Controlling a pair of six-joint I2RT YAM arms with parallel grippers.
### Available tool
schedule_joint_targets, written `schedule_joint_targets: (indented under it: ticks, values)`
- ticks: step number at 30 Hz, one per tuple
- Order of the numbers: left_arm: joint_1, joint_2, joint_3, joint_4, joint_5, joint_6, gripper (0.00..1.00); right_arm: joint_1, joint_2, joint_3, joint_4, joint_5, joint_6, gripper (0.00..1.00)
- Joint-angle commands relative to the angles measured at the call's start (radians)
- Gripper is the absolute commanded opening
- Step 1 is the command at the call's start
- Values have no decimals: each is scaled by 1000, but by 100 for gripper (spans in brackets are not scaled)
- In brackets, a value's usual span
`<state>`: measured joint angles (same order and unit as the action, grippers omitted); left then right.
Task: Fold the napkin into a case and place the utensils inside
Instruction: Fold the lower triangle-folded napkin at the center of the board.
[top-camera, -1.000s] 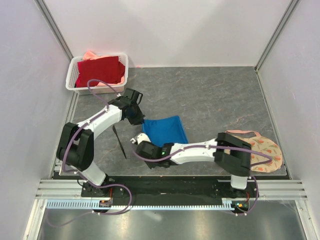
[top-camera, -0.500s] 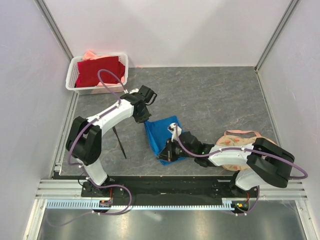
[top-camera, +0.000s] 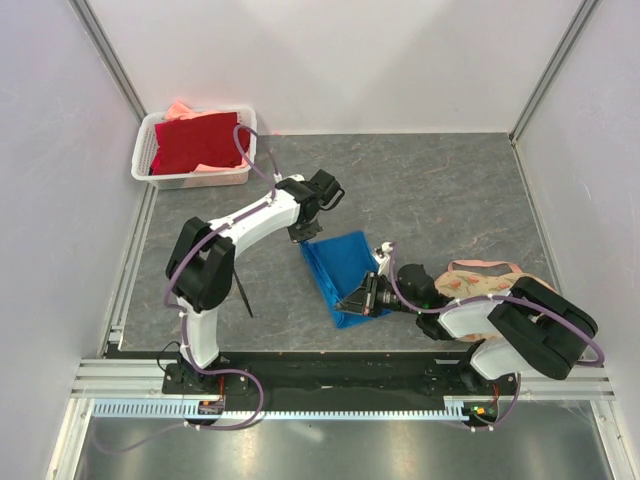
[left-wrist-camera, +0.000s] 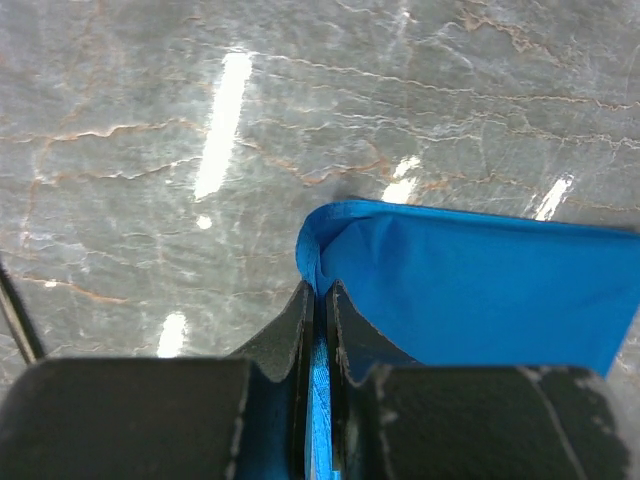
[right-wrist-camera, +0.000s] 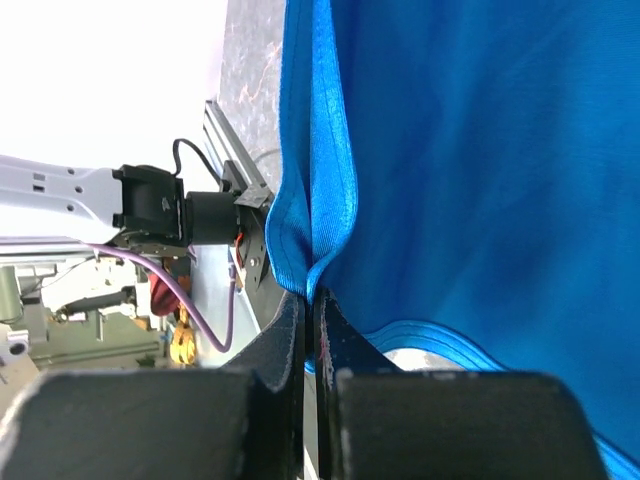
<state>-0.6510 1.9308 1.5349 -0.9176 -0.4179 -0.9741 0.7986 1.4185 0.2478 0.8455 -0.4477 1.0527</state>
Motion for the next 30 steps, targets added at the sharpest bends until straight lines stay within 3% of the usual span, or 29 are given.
schedule_joint_targets:
  ticks: [1, 7, 15, 24, 30]
  values:
    - [-4, 46, 93, 17, -165, -60, 2, -54, 2, -60, 66, -175, 9, 0]
    - [-25, 99, 157, 10, -168, -40, 2, -136, -6, -104, 17, -212, -34, 0]
    - [-55, 94, 182, 11, -200, 31, 2, -138, 7, -78, -62, -235, -88, 0]
    - [-3, -74, 10, 23, -202, 143, 2, 108, 117, 94, -48, -148, -46, 0]
    - [74, -202, -136, 63, -173, 210, 2, 217, 278, 200, 141, -158, 65, 0]
